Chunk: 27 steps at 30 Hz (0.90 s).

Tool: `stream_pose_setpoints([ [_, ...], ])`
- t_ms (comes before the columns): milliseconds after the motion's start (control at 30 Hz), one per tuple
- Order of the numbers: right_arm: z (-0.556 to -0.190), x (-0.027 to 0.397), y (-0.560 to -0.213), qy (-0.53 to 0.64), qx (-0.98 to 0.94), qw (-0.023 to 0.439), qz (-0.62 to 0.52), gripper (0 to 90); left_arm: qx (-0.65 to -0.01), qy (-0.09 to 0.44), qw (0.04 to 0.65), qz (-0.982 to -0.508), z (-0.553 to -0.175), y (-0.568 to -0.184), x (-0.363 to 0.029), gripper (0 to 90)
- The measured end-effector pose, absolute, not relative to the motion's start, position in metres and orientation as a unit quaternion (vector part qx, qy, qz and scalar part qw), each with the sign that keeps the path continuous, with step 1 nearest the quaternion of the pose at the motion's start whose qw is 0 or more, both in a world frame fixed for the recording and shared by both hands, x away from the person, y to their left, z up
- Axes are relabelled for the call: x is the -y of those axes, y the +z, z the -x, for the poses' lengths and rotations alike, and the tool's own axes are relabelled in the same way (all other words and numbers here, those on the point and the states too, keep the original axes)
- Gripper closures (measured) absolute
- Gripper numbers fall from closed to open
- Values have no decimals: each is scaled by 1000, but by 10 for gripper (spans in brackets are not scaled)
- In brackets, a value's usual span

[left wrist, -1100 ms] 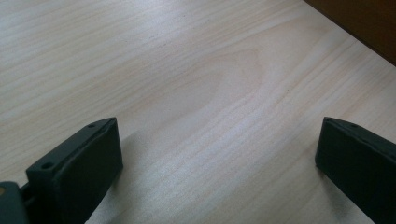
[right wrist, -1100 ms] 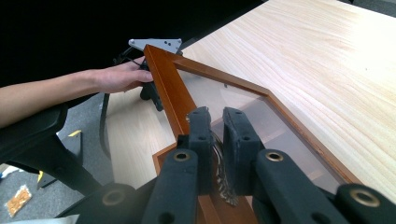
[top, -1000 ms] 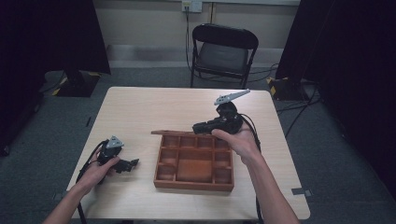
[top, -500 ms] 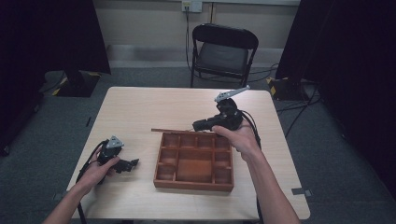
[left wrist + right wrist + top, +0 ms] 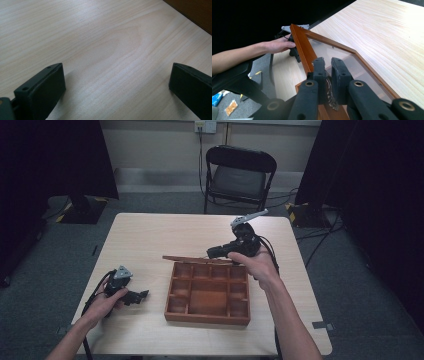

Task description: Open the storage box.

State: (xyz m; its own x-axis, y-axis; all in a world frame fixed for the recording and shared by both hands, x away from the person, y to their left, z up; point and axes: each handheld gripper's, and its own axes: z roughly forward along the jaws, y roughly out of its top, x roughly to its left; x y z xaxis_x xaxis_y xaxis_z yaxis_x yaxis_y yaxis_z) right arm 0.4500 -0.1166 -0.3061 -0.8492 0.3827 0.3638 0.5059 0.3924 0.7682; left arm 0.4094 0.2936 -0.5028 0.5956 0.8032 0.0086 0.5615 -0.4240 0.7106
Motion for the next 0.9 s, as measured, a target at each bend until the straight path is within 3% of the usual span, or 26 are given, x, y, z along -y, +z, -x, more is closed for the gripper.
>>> stream_pose_setpoints([
  [900, -456, 120, -305, -480, 832, 71, 269, 829, -414, 177, 343, -824, -409, -503, -293, 0],
])
